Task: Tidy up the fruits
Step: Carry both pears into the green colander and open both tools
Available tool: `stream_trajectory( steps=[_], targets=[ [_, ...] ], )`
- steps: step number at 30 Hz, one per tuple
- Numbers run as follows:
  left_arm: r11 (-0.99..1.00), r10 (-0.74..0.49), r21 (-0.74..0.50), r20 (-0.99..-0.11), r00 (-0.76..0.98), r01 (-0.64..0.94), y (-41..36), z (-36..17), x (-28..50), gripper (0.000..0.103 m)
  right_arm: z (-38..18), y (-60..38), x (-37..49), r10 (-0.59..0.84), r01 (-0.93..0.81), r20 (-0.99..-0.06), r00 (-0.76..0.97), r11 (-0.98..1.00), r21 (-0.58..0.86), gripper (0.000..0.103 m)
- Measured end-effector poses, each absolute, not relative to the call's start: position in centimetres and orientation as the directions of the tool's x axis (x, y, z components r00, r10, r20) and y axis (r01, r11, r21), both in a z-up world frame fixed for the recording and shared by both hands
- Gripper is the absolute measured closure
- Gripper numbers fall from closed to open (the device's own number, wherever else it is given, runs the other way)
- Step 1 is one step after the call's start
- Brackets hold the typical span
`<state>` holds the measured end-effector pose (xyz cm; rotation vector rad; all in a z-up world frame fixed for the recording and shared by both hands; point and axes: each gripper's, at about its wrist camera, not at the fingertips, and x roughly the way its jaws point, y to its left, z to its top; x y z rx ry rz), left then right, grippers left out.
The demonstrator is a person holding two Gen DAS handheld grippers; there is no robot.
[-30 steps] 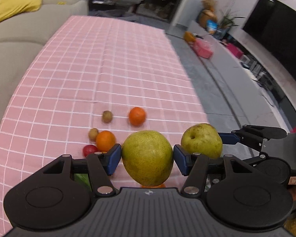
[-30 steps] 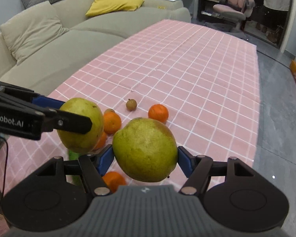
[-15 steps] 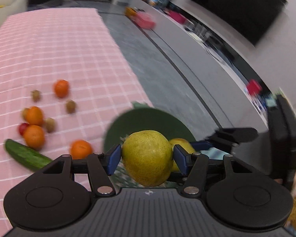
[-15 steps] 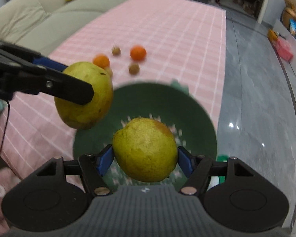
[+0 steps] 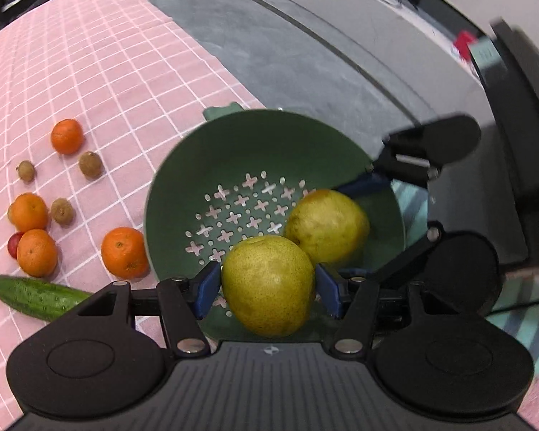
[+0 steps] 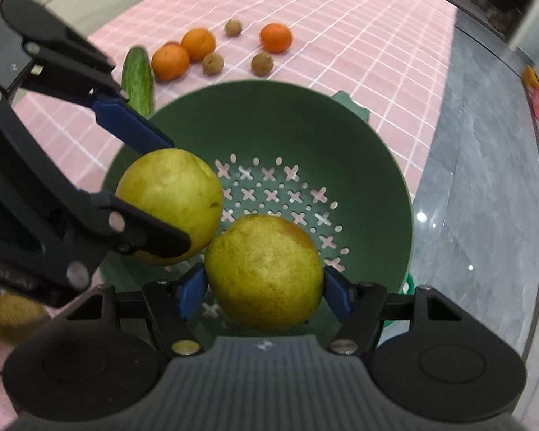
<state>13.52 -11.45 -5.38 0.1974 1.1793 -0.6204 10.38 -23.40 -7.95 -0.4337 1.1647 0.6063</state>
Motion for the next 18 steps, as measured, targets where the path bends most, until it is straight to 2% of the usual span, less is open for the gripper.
stream_trajectory(
  steps=[14,18],
  targets=[
    [0.823,-0.266,-0.120,-0.945,0.191,0.556,-11.9,-7.7,14.9,0.037,-9.6,-23.2,10.8,0.232,-0.677,-0.949,0.215,0.735,0.026,0.037],
    [0.821,-0.265,-0.115,-0.945,0.193,0.560,-12.0,-7.8,14.8,0.043,-9.6,-23.1,10.8,0.227,-0.679,-0.946,0.231,0.734,0.011,0.037]
  ],
)
